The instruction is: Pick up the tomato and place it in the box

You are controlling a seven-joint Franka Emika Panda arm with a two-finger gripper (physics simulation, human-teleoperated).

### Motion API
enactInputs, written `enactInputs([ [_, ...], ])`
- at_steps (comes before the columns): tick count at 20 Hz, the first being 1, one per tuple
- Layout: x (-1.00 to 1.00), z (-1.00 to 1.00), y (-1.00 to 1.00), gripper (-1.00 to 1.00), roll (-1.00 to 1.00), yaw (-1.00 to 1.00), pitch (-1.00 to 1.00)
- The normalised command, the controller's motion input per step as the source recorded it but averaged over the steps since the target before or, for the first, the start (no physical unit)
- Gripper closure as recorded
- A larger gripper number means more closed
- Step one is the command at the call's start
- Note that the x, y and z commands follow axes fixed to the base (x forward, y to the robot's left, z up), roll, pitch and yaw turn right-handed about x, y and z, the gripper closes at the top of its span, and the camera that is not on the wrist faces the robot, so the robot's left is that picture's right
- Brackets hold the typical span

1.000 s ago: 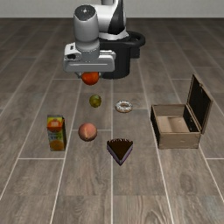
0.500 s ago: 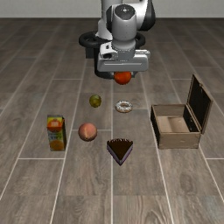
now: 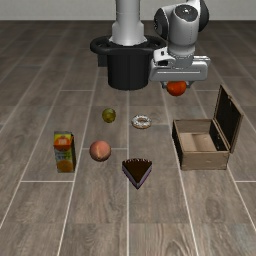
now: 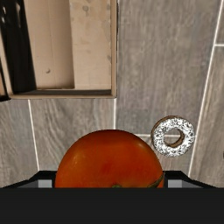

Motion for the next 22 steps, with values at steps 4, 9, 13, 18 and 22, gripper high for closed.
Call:
enactInputs([
  [4, 0.75, 0.0, 0.25, 1.0, 0.0, 0.0, 0.0],
  [9, 1.0, 0.0, 0.0, 1.0, 0.0, 0.0, 0.0],
  [13, 1.0, 0.0, 0.0, 1.0, 0.0, 0.0, 0.0],
  [18, 0.2, 0.0, 0.4, -1.0, 0.0, 0.0, 0.0],
  [22, 0.0, 0.0, 0.0, -1.0, 0.0, 0.0, 0.0],
])
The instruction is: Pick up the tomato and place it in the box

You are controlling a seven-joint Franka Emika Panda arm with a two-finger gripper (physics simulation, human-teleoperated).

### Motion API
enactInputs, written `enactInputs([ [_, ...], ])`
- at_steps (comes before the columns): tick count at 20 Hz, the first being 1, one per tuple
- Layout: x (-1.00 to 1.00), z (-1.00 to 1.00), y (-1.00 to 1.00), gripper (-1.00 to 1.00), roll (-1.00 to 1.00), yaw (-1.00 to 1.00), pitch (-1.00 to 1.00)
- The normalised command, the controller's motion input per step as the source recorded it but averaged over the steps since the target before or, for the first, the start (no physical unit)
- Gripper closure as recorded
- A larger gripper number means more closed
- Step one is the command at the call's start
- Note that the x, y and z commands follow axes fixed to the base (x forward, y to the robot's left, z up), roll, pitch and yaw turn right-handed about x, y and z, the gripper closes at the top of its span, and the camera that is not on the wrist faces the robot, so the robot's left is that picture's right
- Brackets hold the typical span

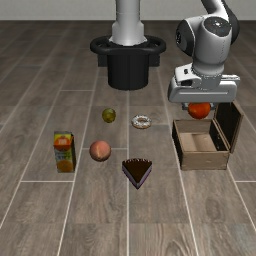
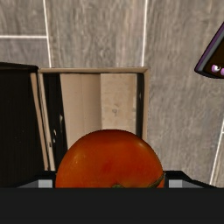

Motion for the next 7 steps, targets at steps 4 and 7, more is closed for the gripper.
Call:
enactInputs([
  [4, 0.0, 0.0, 0.0, -1.0, 0.0, 0.0, 0.0],
  [7, 0.0, 0.0, 0.0, -1.0, 0.0, 0.0, 0.0],
])
